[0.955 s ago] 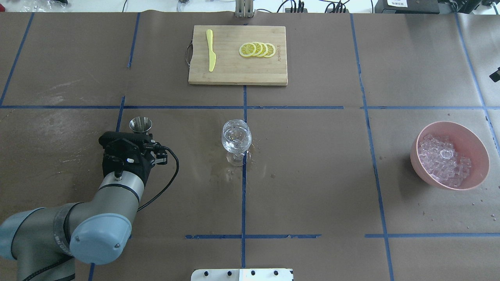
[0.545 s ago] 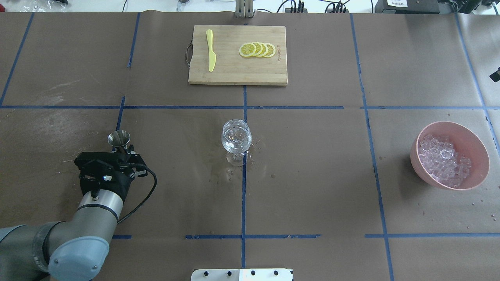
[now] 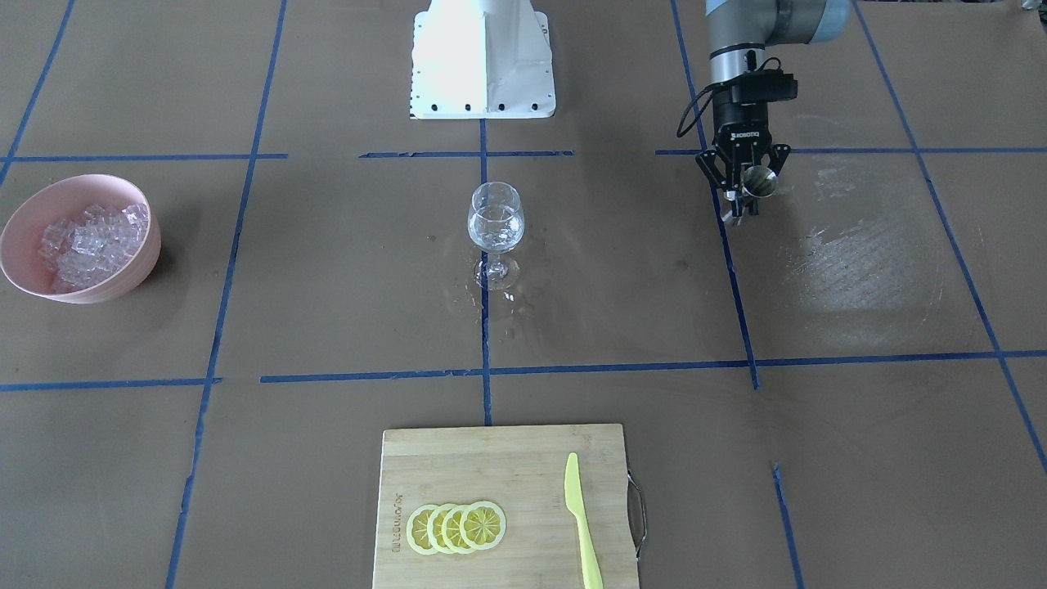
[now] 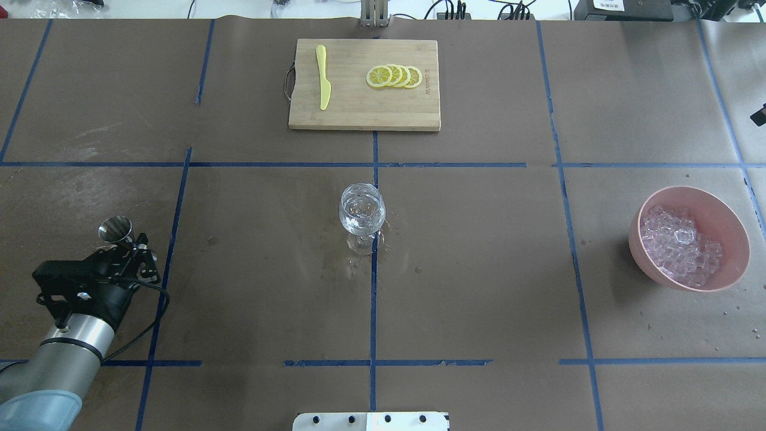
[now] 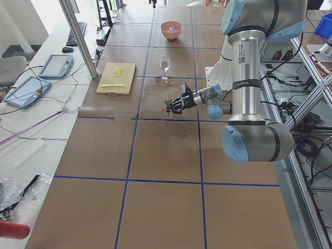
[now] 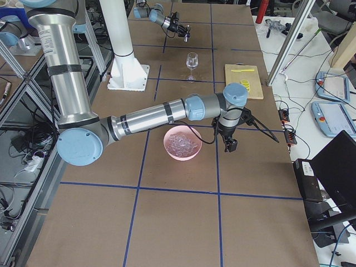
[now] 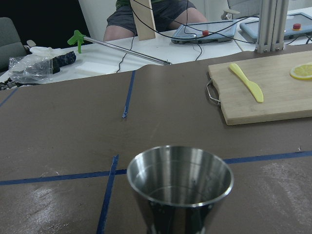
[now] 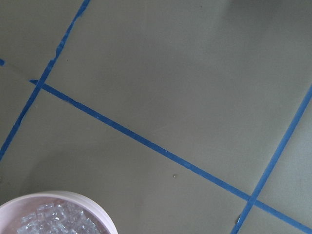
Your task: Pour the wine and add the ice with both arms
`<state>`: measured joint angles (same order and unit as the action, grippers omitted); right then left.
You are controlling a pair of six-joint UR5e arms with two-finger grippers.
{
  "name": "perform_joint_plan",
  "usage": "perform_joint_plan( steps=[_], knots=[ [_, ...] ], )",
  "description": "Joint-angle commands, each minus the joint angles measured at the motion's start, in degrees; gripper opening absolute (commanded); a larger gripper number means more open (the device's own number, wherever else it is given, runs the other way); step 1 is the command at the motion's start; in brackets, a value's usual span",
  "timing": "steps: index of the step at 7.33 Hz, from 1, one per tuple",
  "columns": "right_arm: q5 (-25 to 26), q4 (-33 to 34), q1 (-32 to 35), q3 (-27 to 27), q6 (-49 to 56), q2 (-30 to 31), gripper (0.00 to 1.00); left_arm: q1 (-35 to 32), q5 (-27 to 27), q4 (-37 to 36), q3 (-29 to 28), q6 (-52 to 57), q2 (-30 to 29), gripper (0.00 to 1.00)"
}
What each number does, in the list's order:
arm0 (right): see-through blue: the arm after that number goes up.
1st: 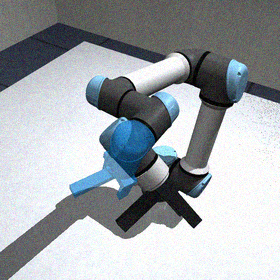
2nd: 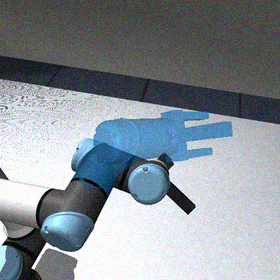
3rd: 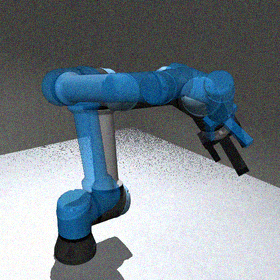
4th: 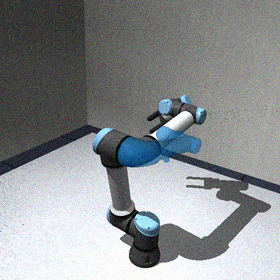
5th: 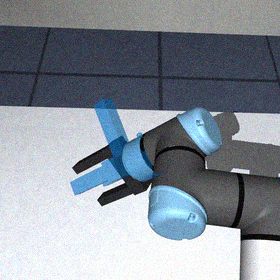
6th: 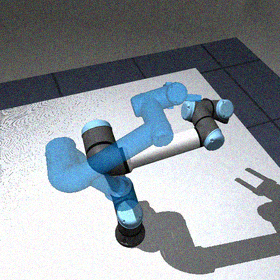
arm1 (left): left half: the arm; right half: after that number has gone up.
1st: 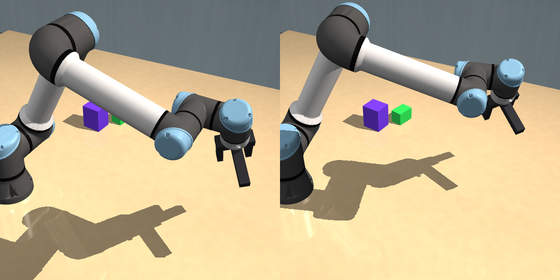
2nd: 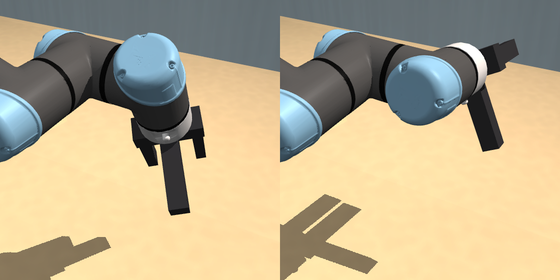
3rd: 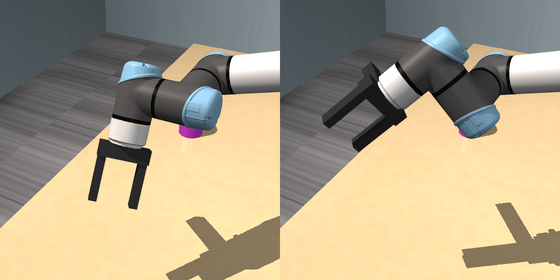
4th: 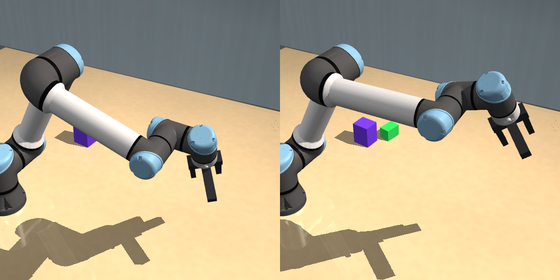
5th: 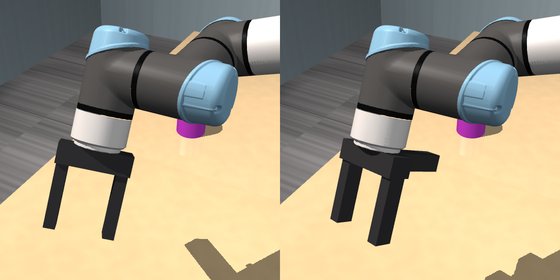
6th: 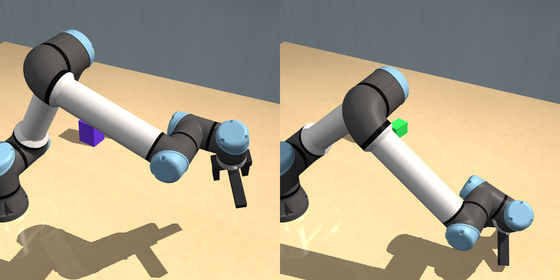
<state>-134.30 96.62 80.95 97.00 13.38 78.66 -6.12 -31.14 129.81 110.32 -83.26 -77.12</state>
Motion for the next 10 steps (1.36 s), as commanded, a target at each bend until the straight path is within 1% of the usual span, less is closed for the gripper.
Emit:
perform_joint_plan(
  steps=[1,4,7,9,10],
  knots=[
    [0.0,0.0,0.0,0.3,0.0,0.0,1.00,1.3,4.8,16.5,-12.2,-0.1,4.0,0.00],
    [0.0,0.0,0.0,0.2,0.0,-0.1,1.00,2.2,5.0,17.0,-13.9,0.0,4.1,0.00],
    [0.0,0.0,0.0,0.2,0.0,0.0,1.00,2.3,9.5,17.1,-14.3,0.0,4.3,0.00],
    [0.0,0.0,-0.1,0.1,0.0,0.0,1.00,2.6,8.9,18.7,-14.3,-0.1,4.2,0.00],
    [0.0,0.0,0.0,0.1,0.0,0.0,1.00,3.0,7.1,22.1,-14.4,-0.1,4.2,0.00]
  ],
)
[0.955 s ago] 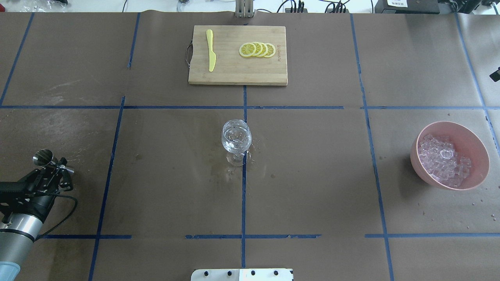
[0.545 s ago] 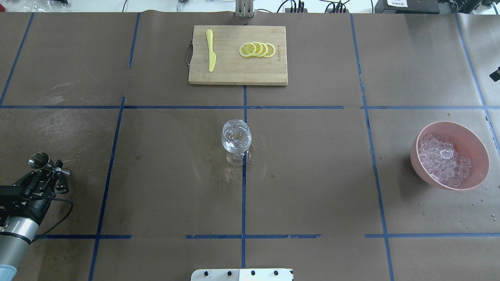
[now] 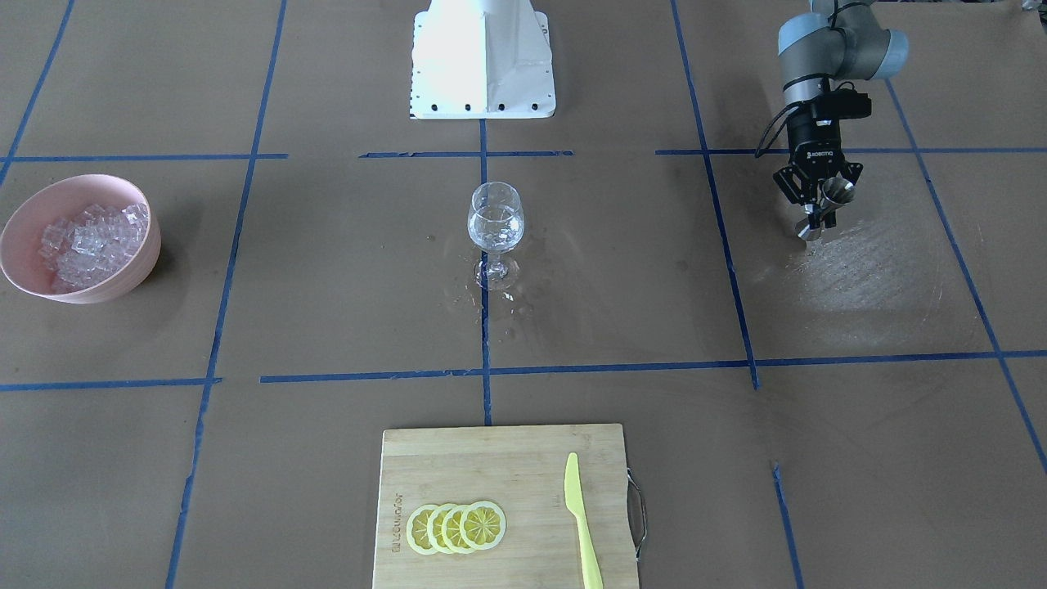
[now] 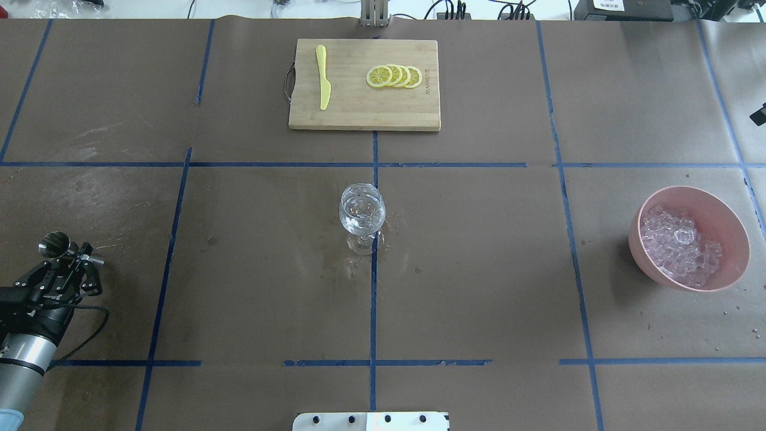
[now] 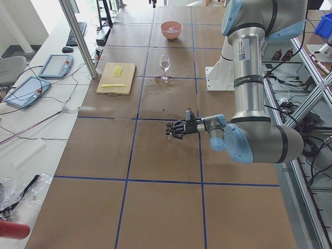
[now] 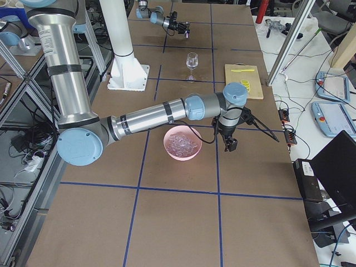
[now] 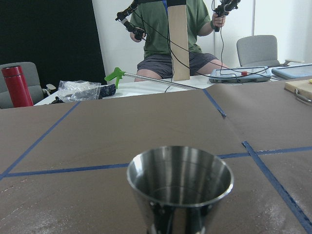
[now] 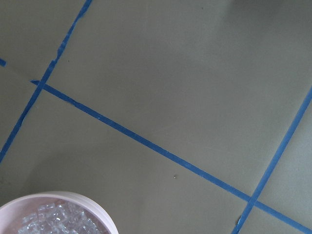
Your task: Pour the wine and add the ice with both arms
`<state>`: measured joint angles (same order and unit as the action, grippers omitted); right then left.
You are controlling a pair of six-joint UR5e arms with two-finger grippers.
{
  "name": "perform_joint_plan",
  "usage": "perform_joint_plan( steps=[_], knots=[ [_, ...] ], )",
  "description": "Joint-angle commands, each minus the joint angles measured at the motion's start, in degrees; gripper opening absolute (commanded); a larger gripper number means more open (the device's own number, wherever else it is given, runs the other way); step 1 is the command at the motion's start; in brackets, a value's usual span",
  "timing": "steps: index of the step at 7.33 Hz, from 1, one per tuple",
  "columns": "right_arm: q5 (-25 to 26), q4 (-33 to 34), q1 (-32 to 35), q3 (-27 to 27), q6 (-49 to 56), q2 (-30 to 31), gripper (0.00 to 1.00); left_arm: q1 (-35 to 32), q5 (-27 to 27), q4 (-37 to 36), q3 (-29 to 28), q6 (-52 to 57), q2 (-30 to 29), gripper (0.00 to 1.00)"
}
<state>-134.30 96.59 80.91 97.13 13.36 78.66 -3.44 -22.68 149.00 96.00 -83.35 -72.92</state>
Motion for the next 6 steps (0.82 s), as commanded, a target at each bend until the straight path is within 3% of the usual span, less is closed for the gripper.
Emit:
perform_joint_plan(
  steps=[1,5,6],
  knots=[
    [0.0,0.0,0.0,0.0,0.0,0.0,1.00,1.0,-1.7,3.2,-0.4,-0.1,0.0,0.00],
    [0.0,0.0,0.0,0.1,0.0,0.0,1.00,1.3,-4.3,3.4,-0.5,-2.6,0.0,0.00],
    [0.0,0.0,0.0,0.1,0.0,0.0,1.00,1.3,-4.3,3.8,-0.5,-2.6,0.0,0.07]
  ],
)
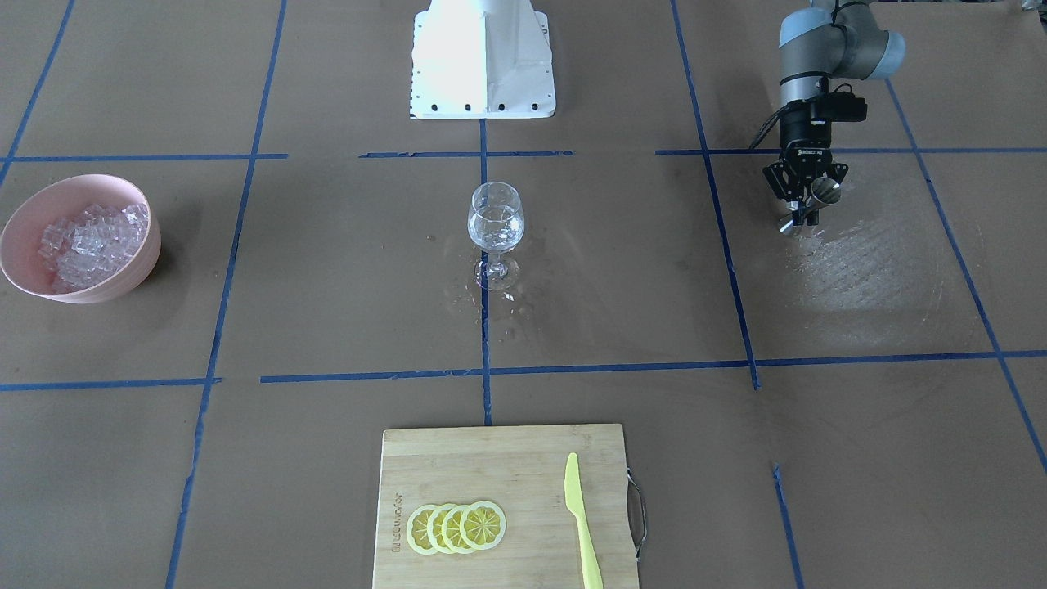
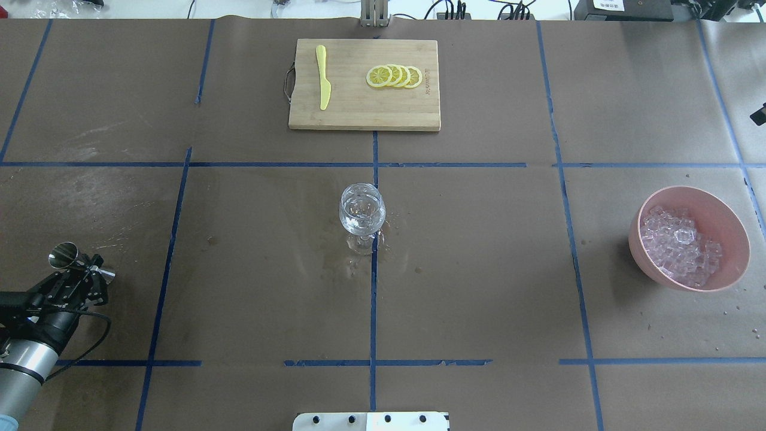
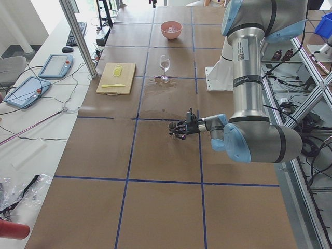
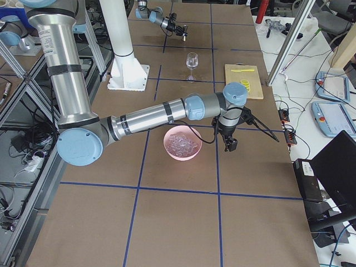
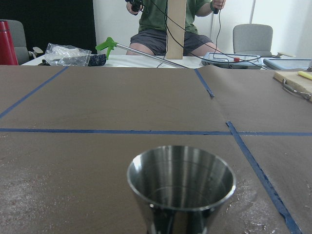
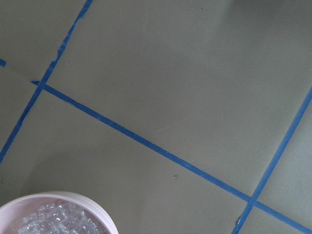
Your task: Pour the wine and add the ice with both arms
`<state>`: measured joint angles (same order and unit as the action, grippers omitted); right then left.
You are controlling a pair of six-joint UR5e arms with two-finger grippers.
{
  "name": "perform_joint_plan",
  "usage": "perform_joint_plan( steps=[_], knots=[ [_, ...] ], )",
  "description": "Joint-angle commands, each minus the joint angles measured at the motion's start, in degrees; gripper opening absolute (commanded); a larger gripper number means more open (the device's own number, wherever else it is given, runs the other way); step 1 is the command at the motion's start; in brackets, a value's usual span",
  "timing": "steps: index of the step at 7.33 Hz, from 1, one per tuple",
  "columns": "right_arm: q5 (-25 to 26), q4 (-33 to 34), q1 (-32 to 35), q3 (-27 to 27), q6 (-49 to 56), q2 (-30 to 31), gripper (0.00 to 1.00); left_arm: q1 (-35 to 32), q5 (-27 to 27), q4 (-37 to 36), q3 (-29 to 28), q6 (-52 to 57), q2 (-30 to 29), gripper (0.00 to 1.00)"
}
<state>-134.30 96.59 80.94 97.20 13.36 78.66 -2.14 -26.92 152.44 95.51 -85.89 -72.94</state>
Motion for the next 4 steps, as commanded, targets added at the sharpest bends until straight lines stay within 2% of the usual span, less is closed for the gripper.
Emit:
perform_joint_plan(
  steps=[1,2,4],
  knots=[
    [0.0,0.0,0.0,0.0,0.0,0.0,1.00,0.0,-0.1,0.3,0.0,0.5,0.1,0.69],
    [0.0,0.0,0.0,0.0,0.0,0.0,1.00,0.1,-0.1,0.2,0.0,0.8,0.1,0.97],
    [-0.1,0.0,0.0,0.1,0.0,0.2,1.00,0.2,-0.1,0.2,0.0,0.9,0.1,1.00]
  ],
)
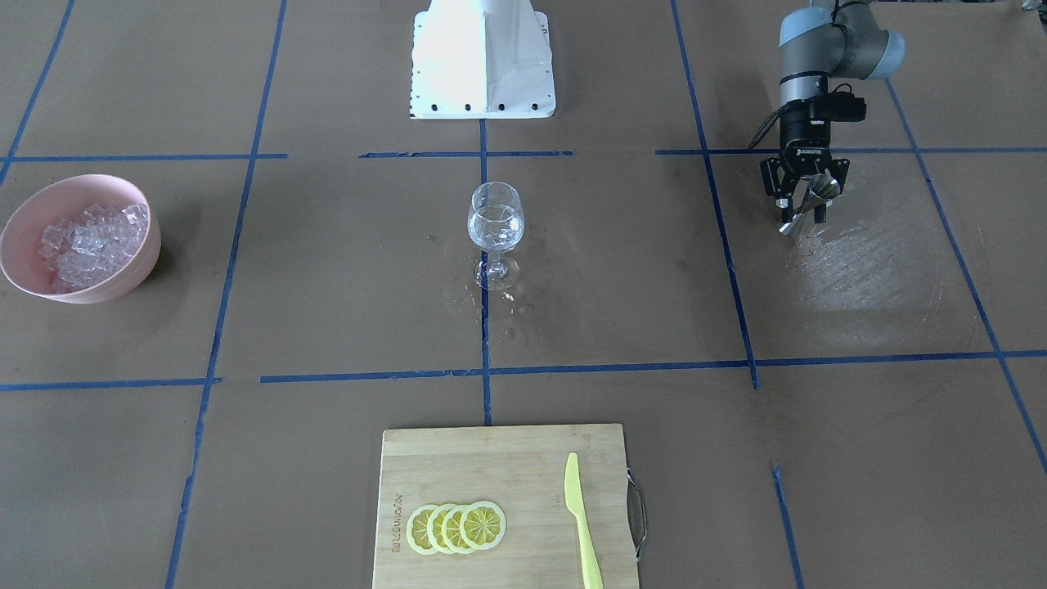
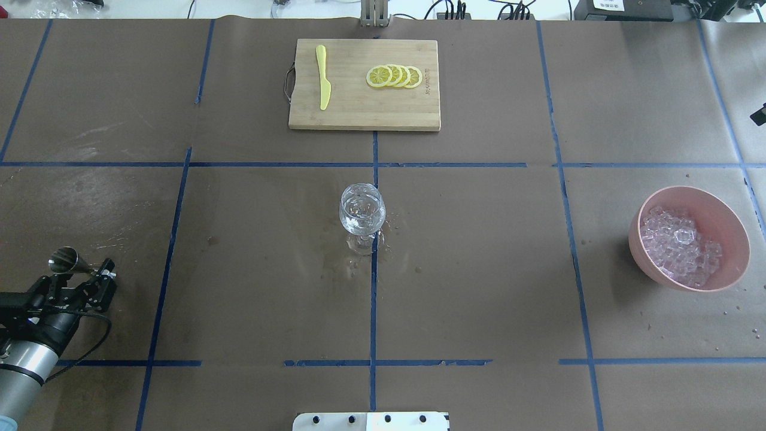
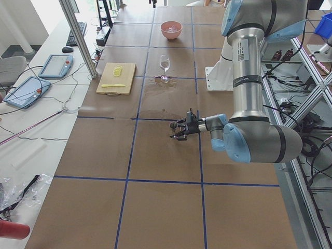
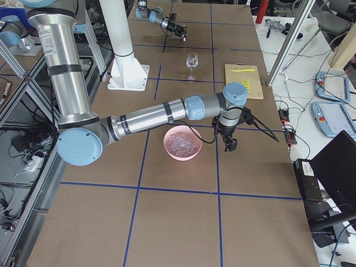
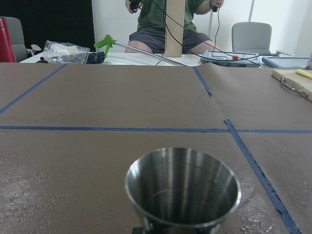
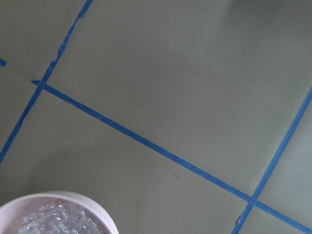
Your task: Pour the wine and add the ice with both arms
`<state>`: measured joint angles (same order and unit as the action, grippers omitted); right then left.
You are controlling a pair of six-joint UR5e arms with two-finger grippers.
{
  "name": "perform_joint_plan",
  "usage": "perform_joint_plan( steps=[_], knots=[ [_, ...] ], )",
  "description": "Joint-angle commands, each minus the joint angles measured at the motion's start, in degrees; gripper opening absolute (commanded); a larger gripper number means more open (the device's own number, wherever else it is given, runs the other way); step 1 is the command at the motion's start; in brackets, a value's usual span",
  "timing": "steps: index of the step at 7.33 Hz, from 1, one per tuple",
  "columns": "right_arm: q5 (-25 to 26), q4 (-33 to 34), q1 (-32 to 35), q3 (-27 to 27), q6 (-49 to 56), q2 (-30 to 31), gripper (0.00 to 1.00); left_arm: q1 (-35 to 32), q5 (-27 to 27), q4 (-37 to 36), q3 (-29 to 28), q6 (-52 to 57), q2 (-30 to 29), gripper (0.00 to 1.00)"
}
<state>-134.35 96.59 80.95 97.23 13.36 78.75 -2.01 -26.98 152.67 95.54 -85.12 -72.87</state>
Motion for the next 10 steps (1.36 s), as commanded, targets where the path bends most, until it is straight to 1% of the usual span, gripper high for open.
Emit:
perform_joint_plan(
  steps=[1,3,4,6,7,8,9,10],
  knots=[
    [0.0,0.0,0.0,0.1,0.0,0.1,1.00,0.3,-0.3,0.0,0.2,1.5,0.2,0.99],
    [0.0,0.0,0.0,0.1,0.0,0.1,1.00,0.3,-7.4,0.1,3.8,6.0,1.0,0.99],
    [0.0,0.0,0.0,0.3,0.0,0.2,1.00,0.3,-9.5,0.1,6.7,7.6,3.4,0.99],
    [0.0,0.1,0.0,0.5,0.0,0.4,1.00,0.3,-13.1,0.0,10.1,8.0,7.8,0.99],
    [0.0,0.0,0.0,0.4,0.0,0.4,1.00,0.1,-17.1,0.0,10.4,8.2,8.4,0.99],
    [0.0,0.0,0.0,0.5,0.0,0.4,1.00,-0.2,-22.3,-0.1,11.0,10.6,10.2,0.99],
    [-0.1,0.1,0.0,0.5,-0.3,0.4,1.00,-0.4,-28.2,0.0,14.6,12.9,13.0,0.99],
    [-0.1,0.1,-0.1,0.6,-0.4,0.4,1.00,-2.4,-34.6,0.0,17.0,14.6,15.6,0.99]
  ],
)
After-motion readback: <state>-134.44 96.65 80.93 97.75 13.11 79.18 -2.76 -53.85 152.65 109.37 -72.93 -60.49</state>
